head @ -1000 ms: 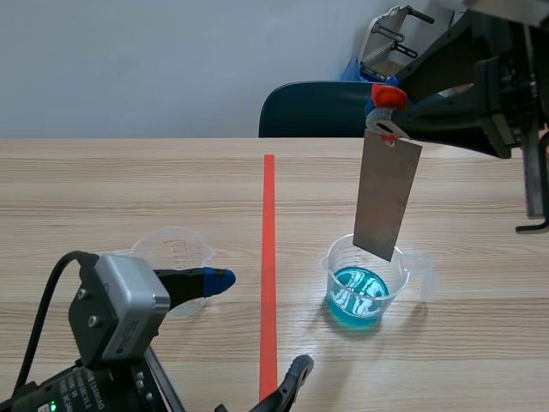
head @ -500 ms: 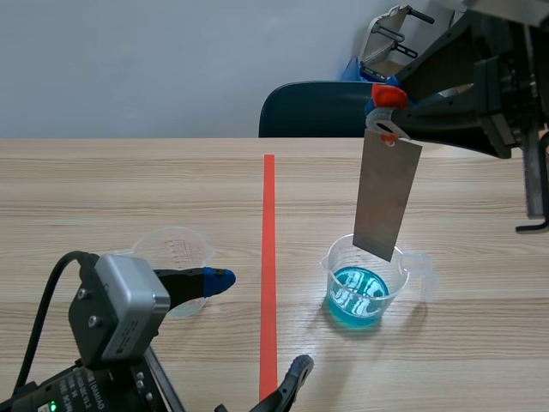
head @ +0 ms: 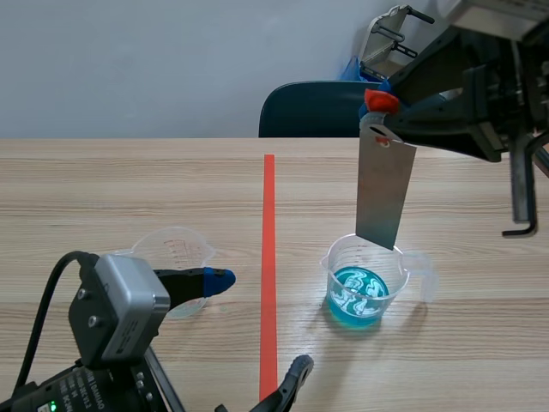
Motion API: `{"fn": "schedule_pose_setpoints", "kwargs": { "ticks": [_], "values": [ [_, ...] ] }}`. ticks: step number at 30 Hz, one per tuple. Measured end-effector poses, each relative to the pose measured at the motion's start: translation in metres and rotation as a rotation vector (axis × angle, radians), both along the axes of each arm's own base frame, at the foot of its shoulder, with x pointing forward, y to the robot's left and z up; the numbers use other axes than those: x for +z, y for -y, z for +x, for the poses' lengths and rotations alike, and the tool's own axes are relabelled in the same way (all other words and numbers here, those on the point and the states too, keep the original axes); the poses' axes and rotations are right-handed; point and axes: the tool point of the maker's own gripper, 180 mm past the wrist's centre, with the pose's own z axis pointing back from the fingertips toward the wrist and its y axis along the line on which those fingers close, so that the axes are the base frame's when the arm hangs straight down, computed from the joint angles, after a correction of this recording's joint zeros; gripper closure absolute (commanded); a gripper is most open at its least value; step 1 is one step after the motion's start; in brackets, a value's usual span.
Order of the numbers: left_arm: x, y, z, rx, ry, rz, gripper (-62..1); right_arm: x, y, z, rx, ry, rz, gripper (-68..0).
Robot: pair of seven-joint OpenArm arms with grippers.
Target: Do the redox reaction experiment
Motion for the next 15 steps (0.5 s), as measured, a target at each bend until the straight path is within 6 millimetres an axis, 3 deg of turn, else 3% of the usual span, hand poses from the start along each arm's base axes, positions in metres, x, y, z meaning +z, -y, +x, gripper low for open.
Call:
{"fn": "schedule_pose_setpoints", "kwargs": {
  "ticks": [4, 15],
  "values": [
    [0.000, 0.000, 0.000, 0.000, 0.000, 0.000, -62.3, -0.004, -0.002, -0.001, 0.006, 0.002, 0.008, -0.8],
    [0.000, 0.000, 0.000, 0.000, 0.000, 0.000, -62.3, -0.038, 0.012, 0.016, -0.060, -0.057, 0.029, -0.8]
  ]
}}
